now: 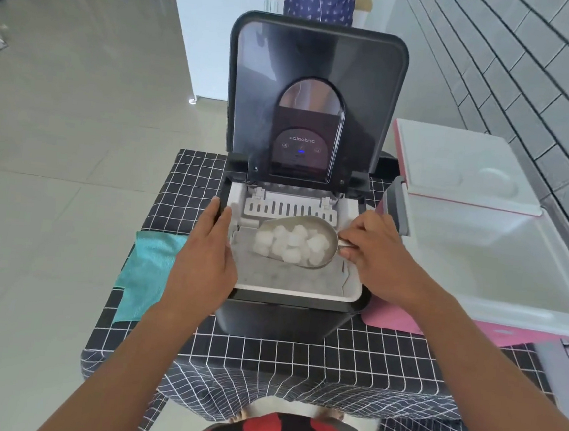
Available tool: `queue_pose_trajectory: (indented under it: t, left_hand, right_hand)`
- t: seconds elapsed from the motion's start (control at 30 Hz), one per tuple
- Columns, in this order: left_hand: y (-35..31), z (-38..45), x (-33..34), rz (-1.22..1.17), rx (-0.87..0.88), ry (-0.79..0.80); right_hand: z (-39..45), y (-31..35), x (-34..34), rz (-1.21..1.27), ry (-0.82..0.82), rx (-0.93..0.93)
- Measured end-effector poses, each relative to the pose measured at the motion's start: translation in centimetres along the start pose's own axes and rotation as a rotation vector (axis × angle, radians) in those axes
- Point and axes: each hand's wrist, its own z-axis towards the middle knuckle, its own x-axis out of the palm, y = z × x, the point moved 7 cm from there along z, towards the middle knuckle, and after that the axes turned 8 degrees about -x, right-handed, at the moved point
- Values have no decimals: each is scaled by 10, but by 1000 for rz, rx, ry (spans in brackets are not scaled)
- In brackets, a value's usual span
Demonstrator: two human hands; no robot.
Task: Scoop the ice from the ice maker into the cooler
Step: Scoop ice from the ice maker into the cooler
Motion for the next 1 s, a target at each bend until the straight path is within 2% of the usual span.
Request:
queue_pose_trajectory:
  t: [0.3,0.53,0.7,0.87,0.93,1.0]
  left_hand:
    - [-30,12,1,46,-17,-4]
    - [-110,24,27,-105,87,35]
    - [-189,29,72,-154,180,87]
    - [-252,30,140,-210,207,289]
    - [-262,32,169,-135,177,319]
    - [-260,35,193,-41,61,323]
  right_hand:
    - [-20,-23,-35,71,-74,113]
    - [-66,-88,-74,57,-135,228]
    - [-111,-162,-88,26,-109,377]
    - [-143,-234,-87,-43,-42,470]
    - [-148,-258,-81,-95,-13,471]
    - [-150,-279,-69,-155,27,458]
